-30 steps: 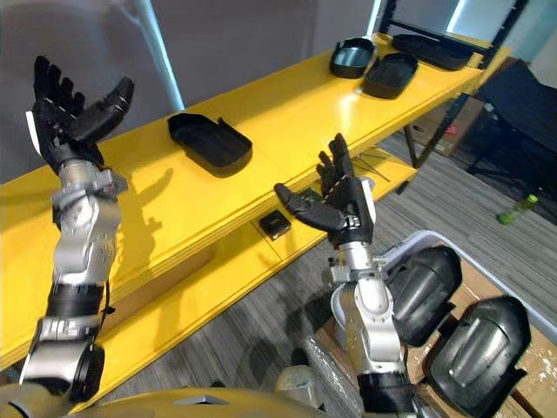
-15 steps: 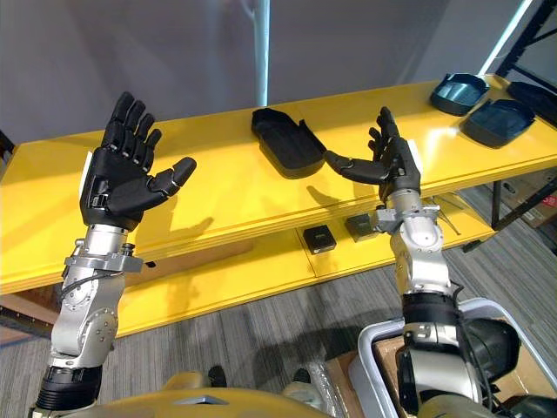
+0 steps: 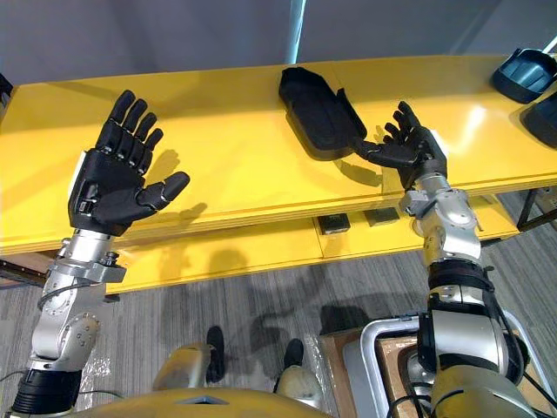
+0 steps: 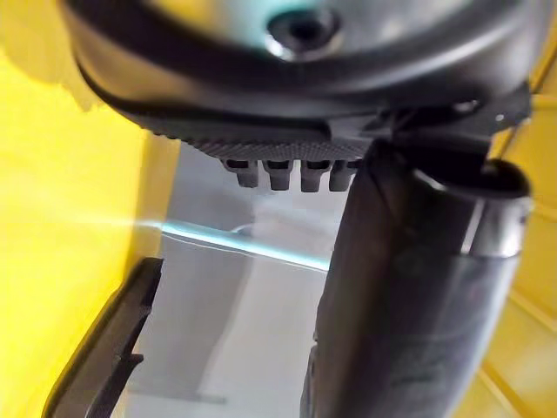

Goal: Walk over and take three plastic housings, then place them on the shelf

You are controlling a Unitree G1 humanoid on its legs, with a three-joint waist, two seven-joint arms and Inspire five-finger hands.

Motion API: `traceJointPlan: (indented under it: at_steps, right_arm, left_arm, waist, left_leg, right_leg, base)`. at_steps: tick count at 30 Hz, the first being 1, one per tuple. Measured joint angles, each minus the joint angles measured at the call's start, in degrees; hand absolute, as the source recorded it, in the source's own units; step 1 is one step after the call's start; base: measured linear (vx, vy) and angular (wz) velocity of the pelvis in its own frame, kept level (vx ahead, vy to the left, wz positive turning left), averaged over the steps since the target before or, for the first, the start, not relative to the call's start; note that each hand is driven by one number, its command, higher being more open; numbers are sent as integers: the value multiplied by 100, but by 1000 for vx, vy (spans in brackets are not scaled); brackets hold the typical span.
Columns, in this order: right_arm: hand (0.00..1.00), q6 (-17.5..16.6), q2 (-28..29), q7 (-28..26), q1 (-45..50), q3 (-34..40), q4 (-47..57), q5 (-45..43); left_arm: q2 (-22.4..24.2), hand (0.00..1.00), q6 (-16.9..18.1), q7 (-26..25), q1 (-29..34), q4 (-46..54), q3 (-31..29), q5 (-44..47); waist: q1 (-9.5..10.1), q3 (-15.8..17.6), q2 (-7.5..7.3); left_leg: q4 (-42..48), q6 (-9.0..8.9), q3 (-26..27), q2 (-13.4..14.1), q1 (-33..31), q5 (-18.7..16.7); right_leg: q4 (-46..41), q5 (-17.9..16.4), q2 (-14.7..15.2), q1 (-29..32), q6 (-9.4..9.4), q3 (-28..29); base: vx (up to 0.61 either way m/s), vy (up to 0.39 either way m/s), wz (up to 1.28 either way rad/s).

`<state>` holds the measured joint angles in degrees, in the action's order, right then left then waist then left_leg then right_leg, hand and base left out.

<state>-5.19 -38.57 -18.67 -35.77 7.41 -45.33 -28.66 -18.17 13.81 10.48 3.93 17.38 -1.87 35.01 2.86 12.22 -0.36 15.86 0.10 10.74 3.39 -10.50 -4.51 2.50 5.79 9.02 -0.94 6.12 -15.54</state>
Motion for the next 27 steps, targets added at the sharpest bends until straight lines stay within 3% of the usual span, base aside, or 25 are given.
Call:
traceJointPlan:
  at_steps: [7,27]
  right_arm:
    - [100,-48,-181,-124,-237,-180,-12,17]
    - [100,-139,-189,-664,-312,-403,-11,19]
  left_arm:
    - [0,100,145,530,117,0,-134,734]
    - [-3,100,236,750,116,0,-175,769]
  waist:
    - [46,369,144]
    - [133,466,86]
  left_leg:
    - [-16,-54,-38,19,-111,16]
    - [-294,-39,-133,-7,93,226]
  right_leg:
    - [-132,-81,-5,148,-106,-13]
    - [-122,-74,-25,18,-105,-142]
  base:
    - [-68,6,1]
    - [-16,-4,2]
